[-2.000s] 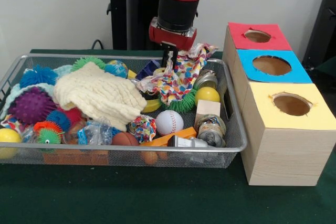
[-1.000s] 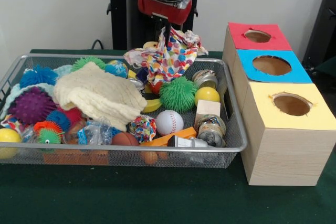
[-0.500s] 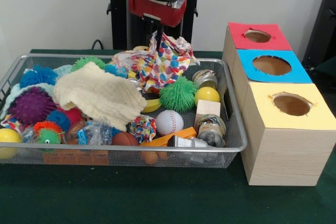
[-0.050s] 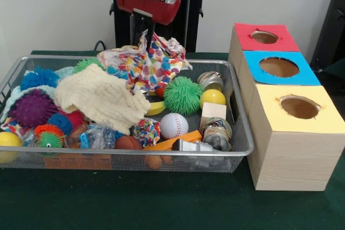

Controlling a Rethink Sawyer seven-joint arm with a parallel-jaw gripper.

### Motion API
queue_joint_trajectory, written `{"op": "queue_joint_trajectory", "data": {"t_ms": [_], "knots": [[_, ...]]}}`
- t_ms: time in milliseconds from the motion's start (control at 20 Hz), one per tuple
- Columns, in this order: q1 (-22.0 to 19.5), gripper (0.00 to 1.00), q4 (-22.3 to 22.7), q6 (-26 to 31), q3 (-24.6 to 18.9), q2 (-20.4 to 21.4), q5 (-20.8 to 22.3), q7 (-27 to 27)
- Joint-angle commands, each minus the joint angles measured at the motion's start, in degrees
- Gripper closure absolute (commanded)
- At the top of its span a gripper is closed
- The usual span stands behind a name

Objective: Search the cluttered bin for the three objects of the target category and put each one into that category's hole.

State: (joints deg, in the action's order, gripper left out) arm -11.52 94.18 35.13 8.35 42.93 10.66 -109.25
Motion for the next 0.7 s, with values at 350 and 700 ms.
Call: {"op": "queue_joint_trajectory", "data": {"t_ms": [350,700], "knots": [[-4.74,1.00,-3.01,2.67,-2.12,-1.26,6.62,4.50],[-6.74,1.00,-2.48,1.02,-3.40,-2.03,8.49,4.74]]}}
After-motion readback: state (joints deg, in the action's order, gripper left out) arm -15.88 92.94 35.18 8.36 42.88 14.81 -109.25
